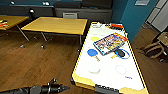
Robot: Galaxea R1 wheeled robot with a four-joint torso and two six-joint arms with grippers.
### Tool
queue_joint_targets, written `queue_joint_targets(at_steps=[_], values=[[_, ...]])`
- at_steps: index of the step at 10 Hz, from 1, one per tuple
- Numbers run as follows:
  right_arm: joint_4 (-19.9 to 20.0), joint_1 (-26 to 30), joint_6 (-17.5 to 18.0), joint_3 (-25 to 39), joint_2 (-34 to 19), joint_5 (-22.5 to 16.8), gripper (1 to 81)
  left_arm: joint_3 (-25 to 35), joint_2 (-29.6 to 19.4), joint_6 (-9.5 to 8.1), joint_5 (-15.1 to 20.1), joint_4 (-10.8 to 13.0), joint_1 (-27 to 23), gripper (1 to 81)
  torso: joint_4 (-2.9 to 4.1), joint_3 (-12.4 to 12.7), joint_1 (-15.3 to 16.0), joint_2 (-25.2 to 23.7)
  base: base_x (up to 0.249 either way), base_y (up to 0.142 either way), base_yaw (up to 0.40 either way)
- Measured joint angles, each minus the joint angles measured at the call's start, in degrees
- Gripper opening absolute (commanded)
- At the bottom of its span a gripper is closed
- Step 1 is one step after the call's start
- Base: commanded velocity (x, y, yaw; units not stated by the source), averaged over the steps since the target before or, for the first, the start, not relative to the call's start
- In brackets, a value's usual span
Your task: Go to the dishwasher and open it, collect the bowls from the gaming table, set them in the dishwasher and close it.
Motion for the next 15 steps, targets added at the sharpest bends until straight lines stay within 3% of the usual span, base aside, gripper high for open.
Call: queue_joint_targets(at_steps=[3, 6, 8, 10, 12, 13, 15], values=[[-0.11, 0.30, 0.00, -0.11, 0.63, -1.27, 1.0, -7.44, 5.52, -3.28, 6.78, 0.00, -8.35, 81.1, 0.00, 0.00, 0.00, 0.00, 0.000, 0.000, 0.000], [-0.12, 1.10, 0.00, -0.29, 0.61, -1.49, 1.0, -11.90, 11.06, -4.77, 11.54, 1.05, -10.81, 81.1, 0.00, -0.02, 0.00, 0.00, 0.000, 0.000, 0.000], [-0.15, 1.12, 0.00, -0.55, 0.72, -2.33, 1.0, -14.19, 12.30, -4.96, 10.61, 2.26, -10.53, 81.1, 0.00, -0.02, 0.02, 0.02, 0.000, 0.000, 0.000], [-0.15, 1.18, 0.02, -1.16, 1.52, -2.51, 1.0, -14.34, 11.41, -5.02, 4.63, 3.88, -10.56, 81.1, 0.00, -0.02, 0.02, 0.02, 0.000, 0.000, 0.000], [-0.15, 1.60, 0.00, -1.62, 2.02, -2.79, 1.0, -15.02, 11.67, -5.88, 3.85, 4.13, -10.64, 81.1, 0.00, -0.02, 0.02, 0.02, 0.000, 0.000, 0.000], [-0.15, 1.82, 0.02, -1.87, 2.13, -3.54, 1.0, -16.12, 11.69, -8.05, 2.78, 4.13, -10.70, 81.1, 0.00, -0.02, 0.02, 0.02, 0.000, 0.000, 0.000], [-0.17, 2.08, 0.02, -2.50, 3.01, -4.08, 1.0, -16.87, 11.01, -16.51, -0.99, 4.11, -11.36, 81.1, 0.00, -0.02, 0.02, 0.02, 0.000, 0.000, 0.000]])
